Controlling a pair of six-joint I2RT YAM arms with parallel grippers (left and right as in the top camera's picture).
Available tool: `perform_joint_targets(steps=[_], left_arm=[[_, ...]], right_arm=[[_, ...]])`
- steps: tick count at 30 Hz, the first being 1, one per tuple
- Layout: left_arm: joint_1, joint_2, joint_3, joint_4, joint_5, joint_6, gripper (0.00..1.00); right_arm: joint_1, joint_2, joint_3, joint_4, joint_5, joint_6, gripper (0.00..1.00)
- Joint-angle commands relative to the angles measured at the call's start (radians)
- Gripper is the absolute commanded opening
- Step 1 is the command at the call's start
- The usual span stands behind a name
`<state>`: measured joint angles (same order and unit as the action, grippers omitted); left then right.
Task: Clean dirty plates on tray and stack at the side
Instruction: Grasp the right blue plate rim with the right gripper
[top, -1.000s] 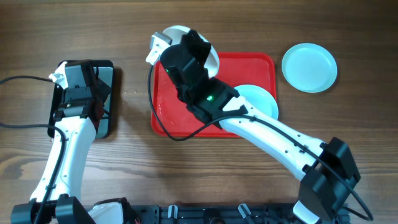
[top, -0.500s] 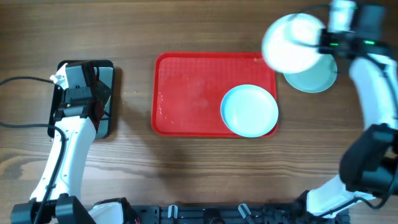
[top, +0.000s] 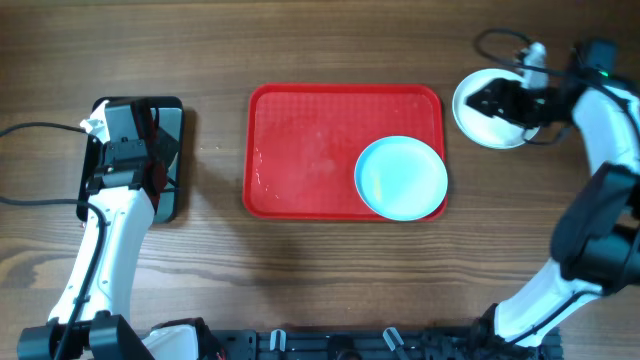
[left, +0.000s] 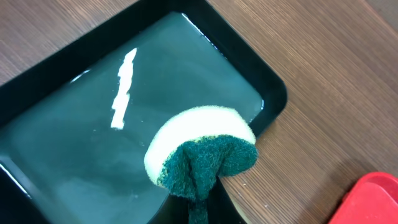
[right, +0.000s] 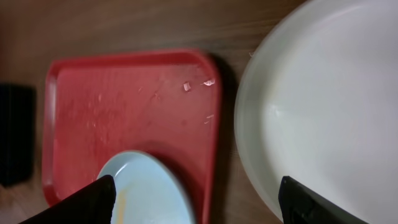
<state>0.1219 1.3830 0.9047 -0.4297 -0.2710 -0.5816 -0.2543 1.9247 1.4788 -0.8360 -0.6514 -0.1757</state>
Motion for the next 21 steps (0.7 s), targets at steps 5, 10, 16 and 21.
perform_joint_targets(steps=[5, 10, 16, 21], left_arm=[[0.006, 0.005, -0.002, 0.036, 0.07, -0.007, 0.05], [0.006, 0.005, -0.002, 0.037, 0.069, -0.007, 0.05], [0.006, 0.005, -0.002, 0.037, 0.069, -0.006, 0.05], [0.006, 0.005, -0.002, 0.036, 0.069, -0.006, 0.05]], right_arm=[[0.415, 0.005, 0.0, -0.097, 0.67, -0.146, 0.86], [0.418, 0.066, 0.0, -0.164, 0.529, -0.208, 0.59], [0.418, 0.136, 0.0, -0.167, 0.6, -0.206, 0.58], [0.418, 0.138, 0.0, -0.124, 0.611, -0.203, 0.53]])
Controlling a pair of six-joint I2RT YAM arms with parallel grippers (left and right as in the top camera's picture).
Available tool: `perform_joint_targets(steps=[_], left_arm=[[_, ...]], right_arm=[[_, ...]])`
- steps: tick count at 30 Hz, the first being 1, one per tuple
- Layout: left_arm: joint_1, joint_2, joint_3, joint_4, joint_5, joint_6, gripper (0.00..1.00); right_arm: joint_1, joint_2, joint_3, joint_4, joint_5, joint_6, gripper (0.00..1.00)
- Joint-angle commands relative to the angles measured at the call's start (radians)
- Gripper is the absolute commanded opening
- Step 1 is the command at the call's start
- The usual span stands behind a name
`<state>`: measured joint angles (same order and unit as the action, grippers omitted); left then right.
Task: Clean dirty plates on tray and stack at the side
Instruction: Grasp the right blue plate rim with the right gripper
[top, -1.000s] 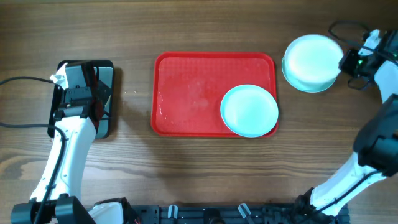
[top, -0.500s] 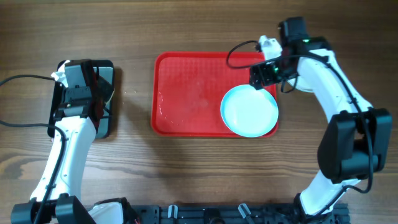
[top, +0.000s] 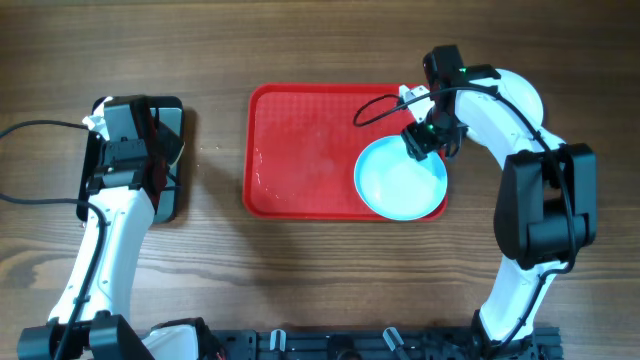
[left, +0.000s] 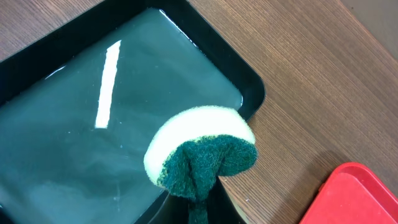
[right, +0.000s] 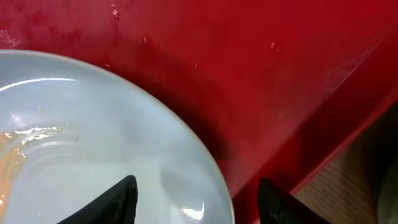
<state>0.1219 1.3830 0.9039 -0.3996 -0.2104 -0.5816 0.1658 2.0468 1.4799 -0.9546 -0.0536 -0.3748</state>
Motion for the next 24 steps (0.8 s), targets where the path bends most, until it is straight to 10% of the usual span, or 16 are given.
perform_joint_targets(steps=[1, 12, 16, 24], left_arm=[[0.006, 0.005, -0.001, 0.003, 0.009, -0.006, 0.05], [0.006, 0.005, -0.001, -0.001, 0.008, -0.006, 0.04], [0.006, 0.005, -0.001, 0.006, 0.021, -0.007, 0.05], [-0.114, 0.005, -0.001, 0.166, 0.423, -0.033, 0.04]], right_arm=[[-0.002, 0.016, -0.001, -0.027, 0.011, 0.02, 0.46], [-0.003, 0.042, -0.065, -0.052, 0.008, 0.151, 0.31], [0.0, 0.042, -0.08, 0.073, 0.004, 0.34, 0.04], [0.092, 0.042, -0.08, 0.369, -0.26, 0.404, 0.04]])
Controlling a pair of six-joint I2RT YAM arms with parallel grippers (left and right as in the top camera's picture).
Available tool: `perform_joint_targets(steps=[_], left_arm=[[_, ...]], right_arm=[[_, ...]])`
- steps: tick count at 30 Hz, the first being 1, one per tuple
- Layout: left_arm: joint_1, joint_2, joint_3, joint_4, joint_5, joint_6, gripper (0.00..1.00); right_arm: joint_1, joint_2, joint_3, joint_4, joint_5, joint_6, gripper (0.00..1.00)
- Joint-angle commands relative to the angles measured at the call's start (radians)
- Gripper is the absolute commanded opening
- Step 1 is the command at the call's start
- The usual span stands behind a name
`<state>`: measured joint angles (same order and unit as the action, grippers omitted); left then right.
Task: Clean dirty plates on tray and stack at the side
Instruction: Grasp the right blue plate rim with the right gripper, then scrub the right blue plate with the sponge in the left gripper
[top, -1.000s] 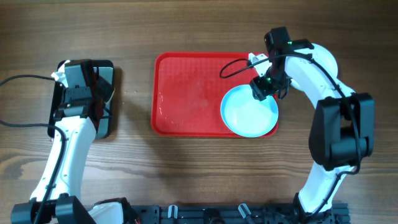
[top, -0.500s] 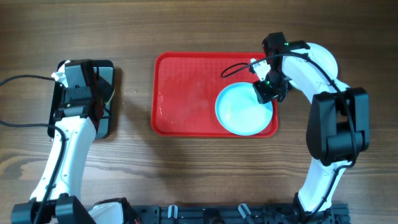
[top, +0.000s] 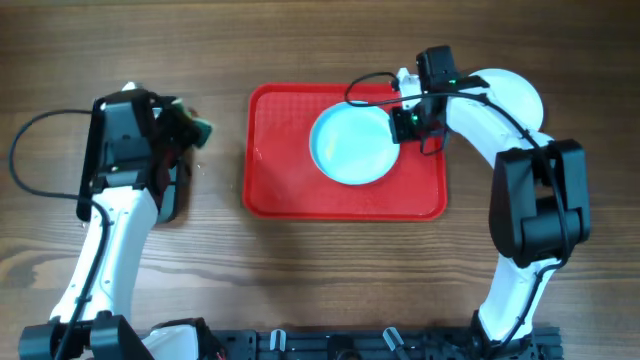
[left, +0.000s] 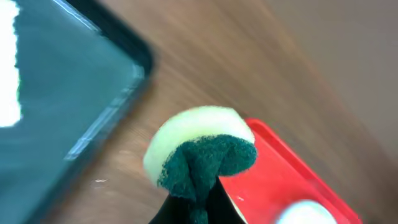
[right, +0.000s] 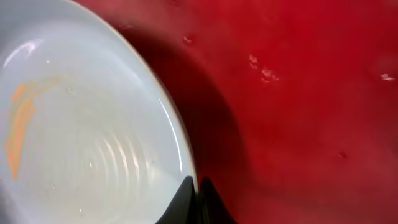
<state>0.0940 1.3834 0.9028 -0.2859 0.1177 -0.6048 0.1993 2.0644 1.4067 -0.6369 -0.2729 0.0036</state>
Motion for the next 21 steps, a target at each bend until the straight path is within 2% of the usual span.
perform_joint_targets(steps=[1, 2, 3, 5, 6, 10, 12, 14, 15, 16, 17, 21], left_arm=[[-0.131, 0.006, 0.0, 0.075, 0.095, -0.01, 0.04], [-0.182, 0.013, 0.0, 0.105, 0.095, -0.01, 0.04], [-0.265, 0.04, 0.0, 0.161, 0.094, -0.01, 0.04], [-0.418, 0.155, 0.0, 0.282, 0.095, -0.01, 0.04], [-0.454, 0.202, 0.0, 0.314, 0.095, -0.011, 0.04], [-0.538, 0.365, 0.0, 0.367, 0.093, -0.111, 0.04], [-0.55, 0.422, 0.0, 0.366, 0.082, -0.111, 0.04], [-0.55, 0.445, 0.0, 0.365, 0.054, -0.111, 0.04], [-0.55, 0.446, 0.0, 0.362, 0.038, -0.111, 0.04], [-0.55, 0.446, 0.0, 0.359, 0.015, -0.111, 0.04], [-0.55, 0.446, 0.0, 0.344, -0.03, -0.111, 0.04], [-0.538, 0.446, 0.0, 0.272, -0.229, -0.11, 0.04]], right_arm=[[0.075, 0.025, -0.007, 0.07, -0.039, 0.026, 0.04], [0.095, 0.025, -0.007, 0.09, -0.039, 0.024, 0.05], [0.112, 0.025, -0.007, 0.104, -0.035, 0.023, 0.1], [0.122, 0.025, -0.007, 0.104, -0.035, 0.023, 0.11], [0.122, 0.025, -0.007, 0.104, -0.029, 0.023, 0.04], [0.122, 0.025, -0.007, 0.093, 0.003, 0.023, 0.04], [0.122, 0.025, -0.007, 0.08, 0.002, 0.025, 0.04], [0.122, 0.025, -0.007, 0.053, 0.003, 0.025, 0.21], [0.122, 0.025, -0.007, 0.042, 0.002, 0.025, 0.24], [0.122, 0.025, -0.007, 0.031, 0.002, 0.025, 0.19], [0.122, 0.025, -0.007, 0.023, 0.002, 0.025, 0.04], [0.123, 0.025, -0.008, -0.008, 0.003, 0.023, 0.04]])
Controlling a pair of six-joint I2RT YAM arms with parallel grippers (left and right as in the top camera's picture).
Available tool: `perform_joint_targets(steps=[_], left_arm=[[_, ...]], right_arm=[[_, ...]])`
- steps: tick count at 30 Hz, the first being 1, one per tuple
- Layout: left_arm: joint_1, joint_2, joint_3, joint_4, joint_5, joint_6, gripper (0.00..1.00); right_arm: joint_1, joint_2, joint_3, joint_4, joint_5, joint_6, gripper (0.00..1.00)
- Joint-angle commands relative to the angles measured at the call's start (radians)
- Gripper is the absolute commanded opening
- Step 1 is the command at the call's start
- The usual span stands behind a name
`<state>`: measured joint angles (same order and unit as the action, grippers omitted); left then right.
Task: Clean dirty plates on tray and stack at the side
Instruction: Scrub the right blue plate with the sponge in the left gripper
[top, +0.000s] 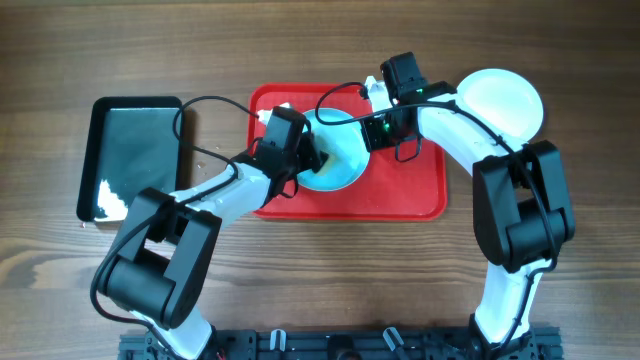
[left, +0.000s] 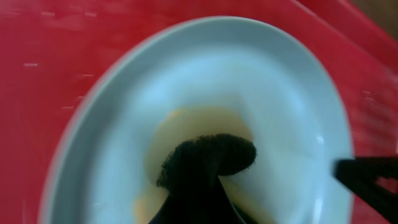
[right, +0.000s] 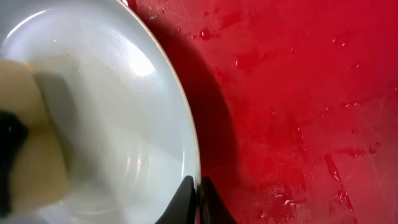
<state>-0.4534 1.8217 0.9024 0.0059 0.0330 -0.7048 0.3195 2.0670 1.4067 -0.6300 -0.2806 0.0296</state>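
Note:
A light blue plate (top: 340, 165) lies on the red tray (top: 410, 195), left of the tray's middle. My right gripper (right: 198, 190) is shut on the plate's right rim (right: 186, 124), one finger on each side of it. My left gripper (left: 199, 196) is shut on a yellow sponge with a dark green scouring side (left: 208, 152). The sponge presses on the inside of the blue plate (left: 273, 93), over an orange smear. The sponge (right: 28, 162) also shows at the left of the right wrist view.
A white plate (top: 505, 100) sits on the table right of the tray. A black tray of water (top: 130, 150) stands at the left. Water drops dot the red tray floor (right: 298, 93). Both arms reach in over the tray.
My left gripper held the sponge above the table between the black tray and the red tray; now the sponge is pressed into the blue plate. The plate and right gripper sit slightly further left.
First my right gripper was open by the white plate, and my left held the sponge over the water tray. Then the right stood open at the blue plate's rim. Then it was shut on the rim with the plate moved toward mid-tray. Now the sponge is on the plate.

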Motion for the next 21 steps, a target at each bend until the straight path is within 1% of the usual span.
perform_joint_targets(steps=[1, 3, 5, 7, 8, 9, 10, 11, 12, 15, 18, 21], left_arm=[[0.024, 0.008, 0.001, -0.045, -0.168, -0.01, 0.05], [0.047, 0.007, 0.001, -0.085, -0.218, -0.01, 0.04], [0.081, -0.007, 0.001, -0.093, -0.229, -0.006, 0.04], [0.103, -0.065, 0.001, -0.092, -0.228, -0.007, 0.04], [0.103, -0.122, 0.001, -0.083, -0.219, -0.008, 0.04], [0.102, -0.15, 0.001, -0.061, -0.182, -0.011, 0.04], [0.102, -0.166, 0.001, 0.008, -0.051, -0.011, 0.04], [0.101, -0.155, 0.001, 0.062, 0.046, -0.011, 0.04], [0.089, -0.133, 0.001, 0.096, 0.066, -0.011, 0.04], [0.03, -0.021, 0.001, 0.176, 0.064, -0.013, 0.04], [-0.003, 0.045, 0.001, 0.177, 0.061, -0.018, 0.04], [0.001, 0.052, 0.001, 0.062, -0.174, -0.006, 0.04]], right_arm=[[0.003, 0.022, -0.008, -0.014, 0.01, -0.004, 0.04], [0.003, 0.022, -0.008, -0.015, 0.01, -0.004, 0.04], [0.003, 0.022, -0.008, -0.014, 0.01, -0.004, 0.04], [0.003, 0.022, -0.008, -0.014, 0.01, -0.004, 0.04], [0.003, 0.022, -0.008, -0.014, 0.01, -0.004, 0.04], [0.003, 0.022, -0.008, -0.011, 0.01, -0.004, 0.04], [0.003, 0.022, -0.008, -0.006, 0.01, -0.007, 0.04], [0.003, 0.022, -0.008, 0.001, 0.01, -0.011, 0.04], [0.003, 0.022, -0.008, 0.006, 0.01, -0.011, 0.04], [0.003, 0.022, -0.008, 0.009, 0.01, -0.011, 0.04], [0.003, 0.022, -0.008, 0.009, 0.01, -0.012, 0.04], [0.003, 0.022, -0.008, 0.008, 0.01, -0.011, 0.04]])
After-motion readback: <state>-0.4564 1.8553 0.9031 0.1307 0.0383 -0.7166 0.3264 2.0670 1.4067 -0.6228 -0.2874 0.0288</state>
